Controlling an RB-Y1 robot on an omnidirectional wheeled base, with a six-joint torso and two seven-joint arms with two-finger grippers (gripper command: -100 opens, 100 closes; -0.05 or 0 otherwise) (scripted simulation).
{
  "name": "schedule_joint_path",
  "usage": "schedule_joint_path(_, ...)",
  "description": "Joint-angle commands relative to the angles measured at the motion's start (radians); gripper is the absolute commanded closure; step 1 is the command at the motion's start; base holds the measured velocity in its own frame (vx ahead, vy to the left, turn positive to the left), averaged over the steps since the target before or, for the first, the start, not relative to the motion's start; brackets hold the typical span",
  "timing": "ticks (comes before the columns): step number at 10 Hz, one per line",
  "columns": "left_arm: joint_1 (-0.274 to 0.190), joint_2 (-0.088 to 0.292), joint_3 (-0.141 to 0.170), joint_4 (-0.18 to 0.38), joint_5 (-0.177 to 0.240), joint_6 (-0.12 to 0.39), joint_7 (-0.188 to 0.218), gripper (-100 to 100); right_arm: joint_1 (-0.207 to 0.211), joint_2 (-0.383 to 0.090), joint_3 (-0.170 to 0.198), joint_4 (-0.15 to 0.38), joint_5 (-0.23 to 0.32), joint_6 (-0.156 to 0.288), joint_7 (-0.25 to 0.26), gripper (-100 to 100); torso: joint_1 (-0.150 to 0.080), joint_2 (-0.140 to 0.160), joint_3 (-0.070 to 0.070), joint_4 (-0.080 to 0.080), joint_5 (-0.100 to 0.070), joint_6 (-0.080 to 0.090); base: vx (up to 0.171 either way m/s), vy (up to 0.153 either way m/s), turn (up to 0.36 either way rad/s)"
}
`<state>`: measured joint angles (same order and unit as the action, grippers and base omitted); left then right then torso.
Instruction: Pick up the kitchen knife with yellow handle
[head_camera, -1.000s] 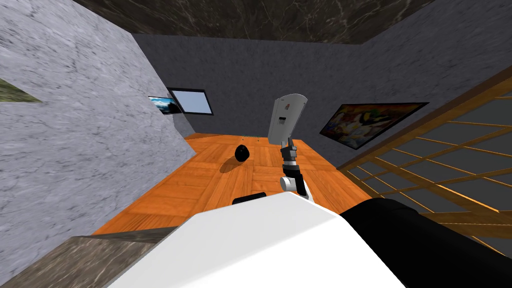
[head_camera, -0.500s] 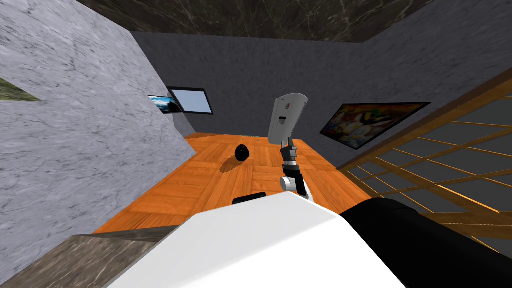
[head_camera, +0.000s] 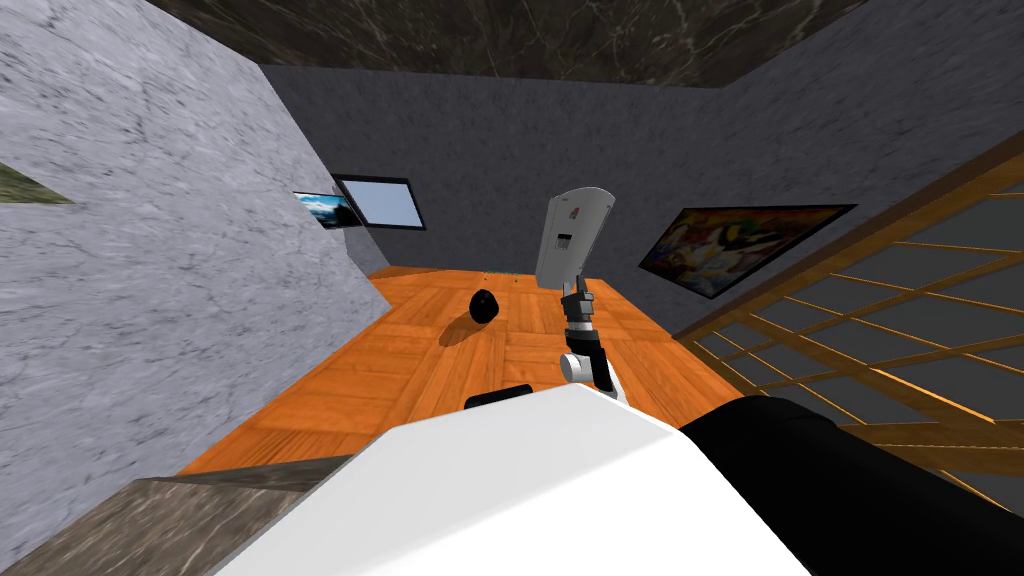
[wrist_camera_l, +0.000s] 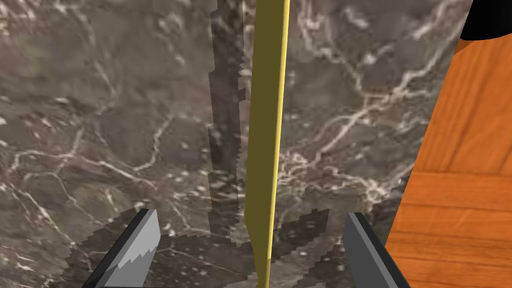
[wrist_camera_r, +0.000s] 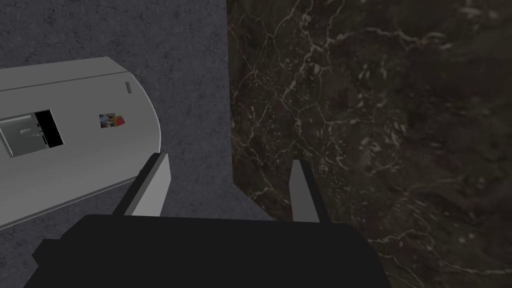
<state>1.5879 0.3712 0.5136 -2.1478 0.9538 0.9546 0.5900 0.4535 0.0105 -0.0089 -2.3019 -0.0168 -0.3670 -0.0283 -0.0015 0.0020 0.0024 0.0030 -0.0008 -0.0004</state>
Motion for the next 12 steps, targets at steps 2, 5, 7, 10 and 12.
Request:
schedule_joint_path(2, -0.001, 0.000, -0.001, 0.002, -0.001, -0.001, -0.001, 100, 0.000, 0.000, 0.000, 0.000, 0.000, 0.000, 0.000, 0, 0.000, 0.001, 0.000, 0.000, 0.000, 0.000, 0.006, 0.001, -0.001)
schedule_joint_path(5, -0.001, 0.000, 0.000, 0.002, -0.001, -0.002, -0.002, 100, 0.000, 0.000, 0.000, 0.000, 0.000, 0.000, 0.000, 0, 0.000, 0.001, 0.001, 0.000, 0.000, 0.000, 0.000, 0.000, 0.000)
schedule_joint_path(7, -0.001, 0.000, 0.000, 0.001, -0.002, -0.002, -0.002, 0, 0.000, 0.000, 0.000, 0.000, 0.000, 0.000, 0.000, 0, 0.000, 0.002, 0.001, 0.000, 0.001, 0.000, 0.000, 0.000, 0.000)
schedule_joint_path(10, 0.044, 0.006, 0.028, -0.063, 0.028, 0.014, 0.018, 100, 0.000, 0.000, 0.000, 0.000, 0.000, 0.000, 0.000, 0, 0.000, 0.003, 0.002, 0.000, 0.001, -0.001, -0.024, -0.004, 0.020)
schedule_joint_path(12, 0.040, 0.004, 0.024, -0.053, 0.025, 0.009, 0.012, 0, 0.000, 0.000, 0.000, 0.000, 0.000, 0.000, 0.000, 0, 0.001, 0.003, 0.001, 0.001, 0.002, -0.001, -0.006, -0.001, 0.001)
